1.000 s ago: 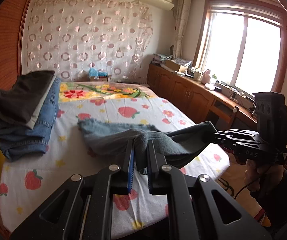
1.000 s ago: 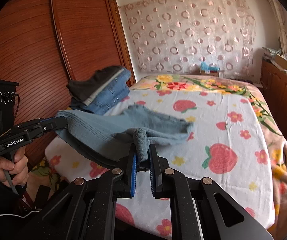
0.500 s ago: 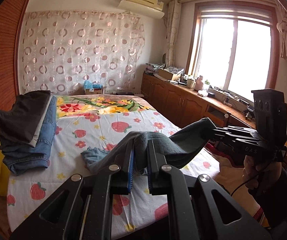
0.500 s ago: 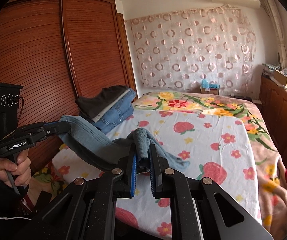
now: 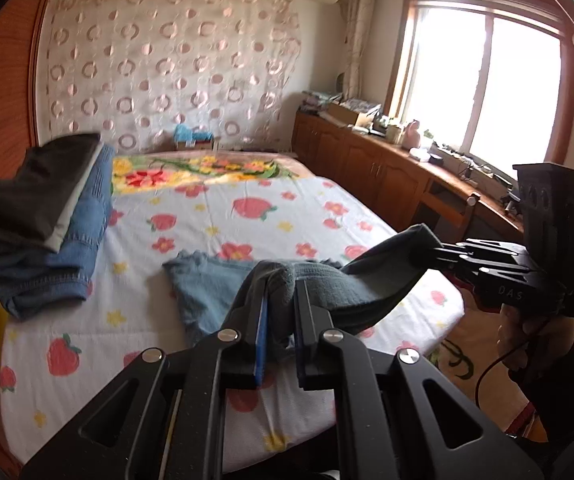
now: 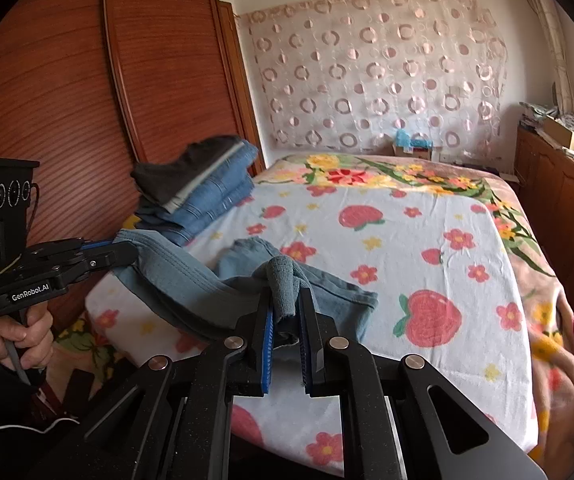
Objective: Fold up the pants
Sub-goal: 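Lift the hem with both grippers and fold it over toward the waistband, then lower the folded hem onto the shorts and open both grippers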
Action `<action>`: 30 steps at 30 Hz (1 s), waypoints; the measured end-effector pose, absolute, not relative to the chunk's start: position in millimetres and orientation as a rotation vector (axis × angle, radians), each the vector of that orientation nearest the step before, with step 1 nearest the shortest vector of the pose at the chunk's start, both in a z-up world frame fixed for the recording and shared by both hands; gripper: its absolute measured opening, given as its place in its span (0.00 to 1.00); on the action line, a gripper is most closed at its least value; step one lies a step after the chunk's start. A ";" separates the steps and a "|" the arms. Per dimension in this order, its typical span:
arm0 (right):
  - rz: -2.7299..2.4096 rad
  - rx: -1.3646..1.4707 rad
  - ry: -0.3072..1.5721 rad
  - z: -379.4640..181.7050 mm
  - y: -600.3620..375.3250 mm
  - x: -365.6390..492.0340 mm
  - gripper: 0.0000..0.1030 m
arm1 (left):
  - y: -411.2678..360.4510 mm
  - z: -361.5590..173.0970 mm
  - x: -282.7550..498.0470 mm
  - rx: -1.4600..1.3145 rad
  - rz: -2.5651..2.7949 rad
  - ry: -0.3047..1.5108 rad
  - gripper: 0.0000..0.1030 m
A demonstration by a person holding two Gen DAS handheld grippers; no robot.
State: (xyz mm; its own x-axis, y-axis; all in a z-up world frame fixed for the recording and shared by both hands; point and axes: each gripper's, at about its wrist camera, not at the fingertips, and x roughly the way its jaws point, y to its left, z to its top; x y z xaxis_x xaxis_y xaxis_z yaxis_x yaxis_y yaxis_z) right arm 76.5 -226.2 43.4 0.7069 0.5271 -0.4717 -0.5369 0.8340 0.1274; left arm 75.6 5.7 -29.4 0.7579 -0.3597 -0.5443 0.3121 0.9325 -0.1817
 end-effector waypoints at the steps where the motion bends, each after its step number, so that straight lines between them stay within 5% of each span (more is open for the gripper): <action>1: 0.588 -0.019 0.523 41.8 -224.2 79.5 0.10 | 6.0 -31.7 76.8 -0.084 -0.364 0.616 0.11; 30: 0.552 -0.018 0.610 16.4 -196.2 142.4 0.10 | 7.4 -62.5 128.1 -0.048 -0.313 0.689 0.14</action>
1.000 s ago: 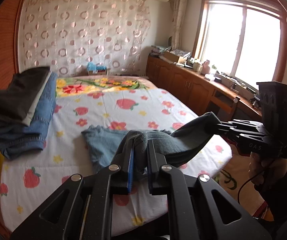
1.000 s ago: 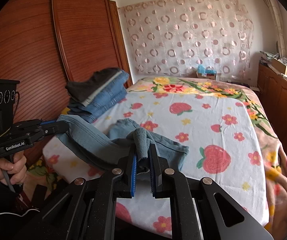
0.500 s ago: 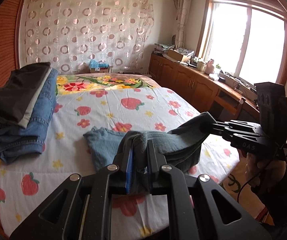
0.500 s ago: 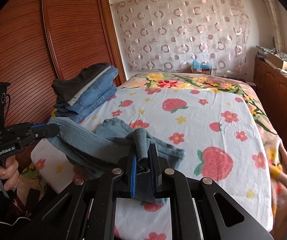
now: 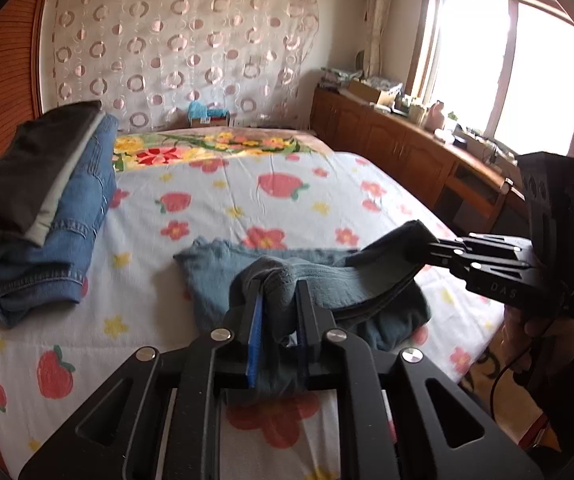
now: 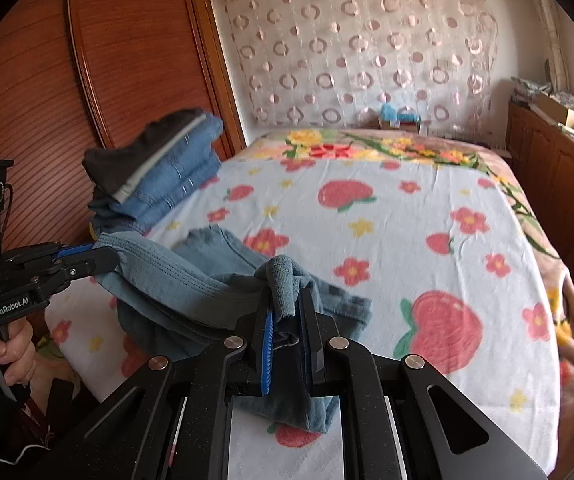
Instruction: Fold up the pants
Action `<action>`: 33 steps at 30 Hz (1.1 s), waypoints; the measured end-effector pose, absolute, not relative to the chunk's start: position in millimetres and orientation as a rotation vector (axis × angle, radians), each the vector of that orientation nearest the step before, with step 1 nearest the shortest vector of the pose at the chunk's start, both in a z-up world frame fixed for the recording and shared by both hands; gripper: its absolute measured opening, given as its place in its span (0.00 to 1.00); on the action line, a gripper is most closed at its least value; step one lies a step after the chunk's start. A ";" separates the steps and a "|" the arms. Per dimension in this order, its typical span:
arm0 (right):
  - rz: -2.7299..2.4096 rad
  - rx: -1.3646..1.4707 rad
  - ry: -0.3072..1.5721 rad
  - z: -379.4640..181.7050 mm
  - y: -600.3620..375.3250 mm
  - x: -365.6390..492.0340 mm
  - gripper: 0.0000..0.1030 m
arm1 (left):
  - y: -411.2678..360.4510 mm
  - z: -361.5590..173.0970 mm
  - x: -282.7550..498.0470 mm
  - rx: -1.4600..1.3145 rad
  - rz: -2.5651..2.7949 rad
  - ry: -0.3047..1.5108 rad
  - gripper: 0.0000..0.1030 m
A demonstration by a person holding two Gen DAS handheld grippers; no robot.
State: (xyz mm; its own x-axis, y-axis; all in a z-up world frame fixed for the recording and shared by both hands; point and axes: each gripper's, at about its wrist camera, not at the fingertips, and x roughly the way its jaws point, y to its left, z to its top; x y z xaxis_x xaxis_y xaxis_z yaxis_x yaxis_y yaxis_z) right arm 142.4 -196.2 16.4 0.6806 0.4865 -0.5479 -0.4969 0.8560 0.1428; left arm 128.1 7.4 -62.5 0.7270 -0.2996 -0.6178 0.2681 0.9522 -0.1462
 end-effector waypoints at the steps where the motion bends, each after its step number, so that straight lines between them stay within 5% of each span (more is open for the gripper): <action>1: 0.552 -0.021 0.616 14.7 -194.8 144.3 0.10 | 7.2 -65.1 128.2 -0.045 -0.311 0.694 0.15; 5: 0.546 -0.023 0.635 10.9 -192.7 150.6 0.10 | 7.2 -70.0 127.8 -0.027 -0.295 0.704 0.28; 8: 0.545 -0.016 0.638 10.6 -194.6 152.6 0.10 | 8.5 -70.5 124.9 -0.015 -0.301 0.689 0.47; 16: 0.532 -0.021 0.635 7.3 -198.4 149.5 0.11 | 19.2 -90.1 126.0 -0.028 -0.283 0.748 0.50; 33: 0.491 -0.056 0.688 -9.0 -232.9 128.3 0.27 | 46.2 -110.0 121.7 -0.030 -0.209 0.794 0.50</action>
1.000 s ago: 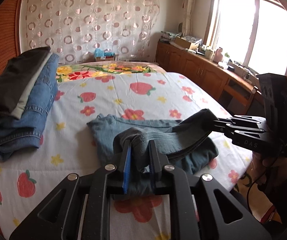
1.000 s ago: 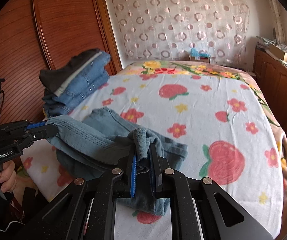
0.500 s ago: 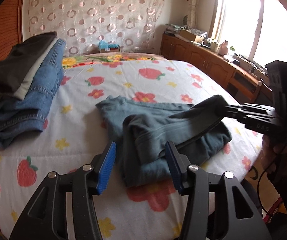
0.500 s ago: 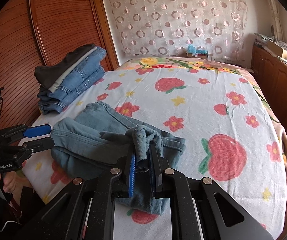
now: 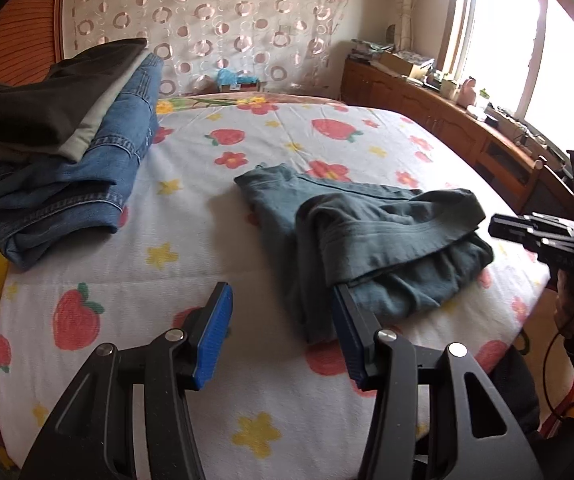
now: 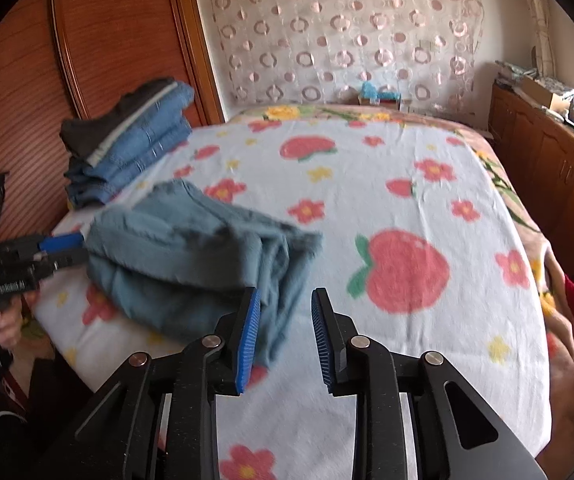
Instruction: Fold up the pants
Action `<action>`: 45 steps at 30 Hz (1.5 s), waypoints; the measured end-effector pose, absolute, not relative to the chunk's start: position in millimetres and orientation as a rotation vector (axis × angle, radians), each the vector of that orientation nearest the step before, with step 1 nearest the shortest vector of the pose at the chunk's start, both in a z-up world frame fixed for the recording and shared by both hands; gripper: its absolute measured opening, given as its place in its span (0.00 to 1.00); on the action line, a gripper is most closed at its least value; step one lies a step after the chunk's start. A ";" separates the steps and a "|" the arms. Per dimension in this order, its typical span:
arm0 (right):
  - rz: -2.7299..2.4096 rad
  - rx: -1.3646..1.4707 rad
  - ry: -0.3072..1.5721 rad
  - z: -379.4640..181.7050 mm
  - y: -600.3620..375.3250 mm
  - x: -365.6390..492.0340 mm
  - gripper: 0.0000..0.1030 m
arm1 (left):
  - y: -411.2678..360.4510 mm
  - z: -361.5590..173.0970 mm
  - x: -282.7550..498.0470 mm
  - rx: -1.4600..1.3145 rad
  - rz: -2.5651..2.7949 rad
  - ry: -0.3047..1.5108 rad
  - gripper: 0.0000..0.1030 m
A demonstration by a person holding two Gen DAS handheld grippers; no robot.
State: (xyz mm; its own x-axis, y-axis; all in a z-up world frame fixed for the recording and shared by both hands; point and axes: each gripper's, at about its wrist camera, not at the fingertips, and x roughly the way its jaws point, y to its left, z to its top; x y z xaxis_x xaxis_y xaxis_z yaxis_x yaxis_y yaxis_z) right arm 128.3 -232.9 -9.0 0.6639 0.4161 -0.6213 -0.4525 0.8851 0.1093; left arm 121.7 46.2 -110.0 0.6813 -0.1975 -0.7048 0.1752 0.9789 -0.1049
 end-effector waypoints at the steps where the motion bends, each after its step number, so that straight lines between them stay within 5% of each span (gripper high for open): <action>1: 0.497 -0.059 0.703 -12.3 -231.7 129.2 0.27 | 46.2 -110.3 122.7 -0.027 -0.207 0.796 0.50; 24: 0.495 -0.283 0.686 -7.0 -184.8 167.7 0.27 | 35.0 -104.7 169.5 0.004 -0.243 0.792 0.50; 45: 0.527 -0.190 0.655 -3.2 -212.0 167.1 0.28 | 46.8 -111.9 209.9 -0.032 -0.139 0.838 0.50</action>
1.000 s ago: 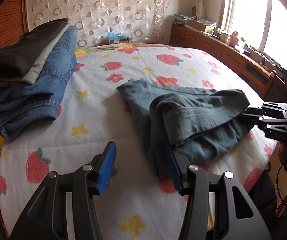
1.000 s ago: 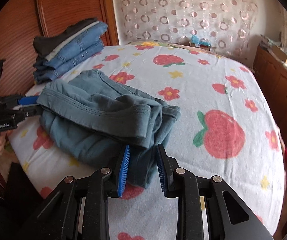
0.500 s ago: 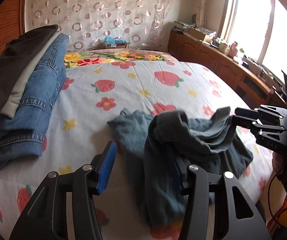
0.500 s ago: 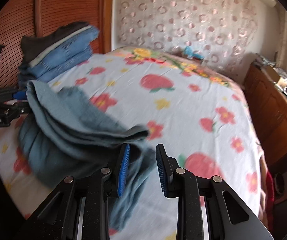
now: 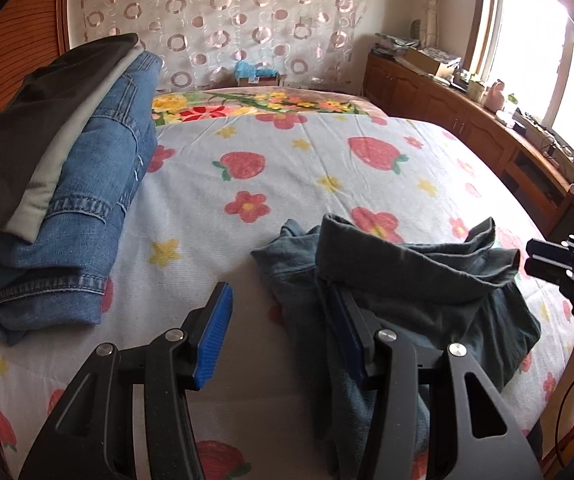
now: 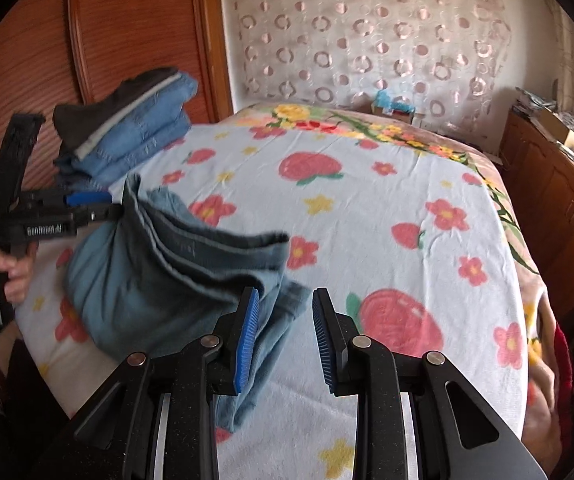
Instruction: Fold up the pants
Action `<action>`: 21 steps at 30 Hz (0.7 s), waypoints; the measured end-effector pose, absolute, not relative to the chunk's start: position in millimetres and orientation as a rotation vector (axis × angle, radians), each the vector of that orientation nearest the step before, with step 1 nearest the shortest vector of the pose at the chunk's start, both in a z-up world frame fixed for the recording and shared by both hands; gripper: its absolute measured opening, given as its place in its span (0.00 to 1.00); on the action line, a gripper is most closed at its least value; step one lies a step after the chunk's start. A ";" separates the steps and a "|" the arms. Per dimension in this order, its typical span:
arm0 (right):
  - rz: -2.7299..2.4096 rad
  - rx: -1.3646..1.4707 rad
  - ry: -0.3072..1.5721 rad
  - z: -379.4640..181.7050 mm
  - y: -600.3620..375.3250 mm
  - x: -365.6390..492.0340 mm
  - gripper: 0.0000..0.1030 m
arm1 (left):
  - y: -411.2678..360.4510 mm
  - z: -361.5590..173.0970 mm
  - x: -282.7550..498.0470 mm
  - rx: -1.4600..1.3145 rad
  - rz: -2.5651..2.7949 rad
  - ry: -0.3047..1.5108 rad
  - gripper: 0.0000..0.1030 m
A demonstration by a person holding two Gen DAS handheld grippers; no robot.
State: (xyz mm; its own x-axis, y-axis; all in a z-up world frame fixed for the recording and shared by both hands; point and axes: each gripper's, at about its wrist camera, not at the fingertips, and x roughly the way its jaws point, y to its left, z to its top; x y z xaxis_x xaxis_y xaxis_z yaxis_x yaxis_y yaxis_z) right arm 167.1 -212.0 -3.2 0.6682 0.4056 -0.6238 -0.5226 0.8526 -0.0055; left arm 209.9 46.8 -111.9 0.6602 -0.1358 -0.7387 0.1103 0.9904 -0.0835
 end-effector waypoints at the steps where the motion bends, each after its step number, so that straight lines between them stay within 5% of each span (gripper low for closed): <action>1: 0.546 -0.197 0.657 -5.8 -209.9 166.1 0.28 | 46.7 -112.9 210.3 -0.031 -0.139 0.841 0.50; 21: 0.584 -0.166 0.779 -6.0 -185.3 233.3 0.28 | 48.3 -116.4 203.6 -0.024 -0.153 0.838 0.50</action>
